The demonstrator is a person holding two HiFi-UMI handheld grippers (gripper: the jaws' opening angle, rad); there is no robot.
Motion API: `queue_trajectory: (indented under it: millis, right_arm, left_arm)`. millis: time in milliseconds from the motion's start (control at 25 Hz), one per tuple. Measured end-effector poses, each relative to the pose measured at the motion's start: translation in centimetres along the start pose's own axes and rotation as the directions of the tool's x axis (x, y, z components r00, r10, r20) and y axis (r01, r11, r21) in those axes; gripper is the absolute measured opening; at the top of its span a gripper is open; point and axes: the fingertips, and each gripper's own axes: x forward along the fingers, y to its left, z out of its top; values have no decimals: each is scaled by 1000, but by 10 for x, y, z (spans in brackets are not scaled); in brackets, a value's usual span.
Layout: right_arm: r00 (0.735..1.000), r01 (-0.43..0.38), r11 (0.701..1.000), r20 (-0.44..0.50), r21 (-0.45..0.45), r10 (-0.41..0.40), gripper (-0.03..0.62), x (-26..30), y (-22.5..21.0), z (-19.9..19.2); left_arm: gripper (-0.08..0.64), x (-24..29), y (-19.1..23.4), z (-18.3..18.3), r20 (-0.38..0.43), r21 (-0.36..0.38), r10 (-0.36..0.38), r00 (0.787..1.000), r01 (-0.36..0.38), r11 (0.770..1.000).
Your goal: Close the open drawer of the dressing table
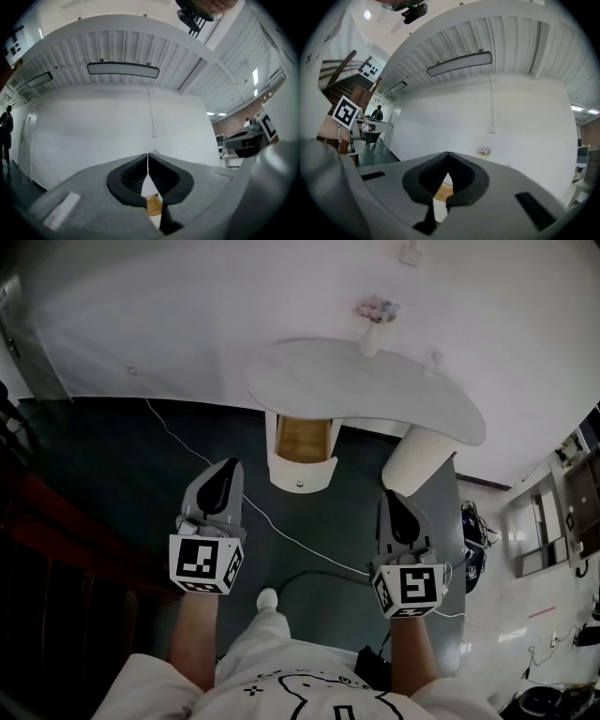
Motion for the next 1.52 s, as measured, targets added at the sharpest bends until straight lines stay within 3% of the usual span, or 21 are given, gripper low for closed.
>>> queue_trajectory:
  millis: [240, 520, 760, 1160, 1520]
  right_arm:
    - [999, 17, 1000, -29, -11, -17, -8, 73, 14, -7]
    - [996, 49, 999, -68, -11, -50, -8, 140, 21, -15]
    - [992, 21, 1000, -126, -8, -22, -8, 175, 34, -45]
    - [960, -5, 998, -280, 69, 25, -8, 196, 40, -138]
    - [894, -51, 982, -429, 184, 127, -8, 215, 55, -235]
  left_arm:
    - [18, 51, 50, -26, -4, 40, -24, 1000, 24, 999]
    - [18, 104, 96, -54, -19, -22, -60, 998, 60, 998]
    - [18, 133, 106, -95, -92, -24, -84, 992, 82, 996]
    - [18, 149, 86, -170, -214, -109, -124, 969, 103, 989]
    - [18, 160, 85, -240, -324, -151, -89, 942, 41, 988]
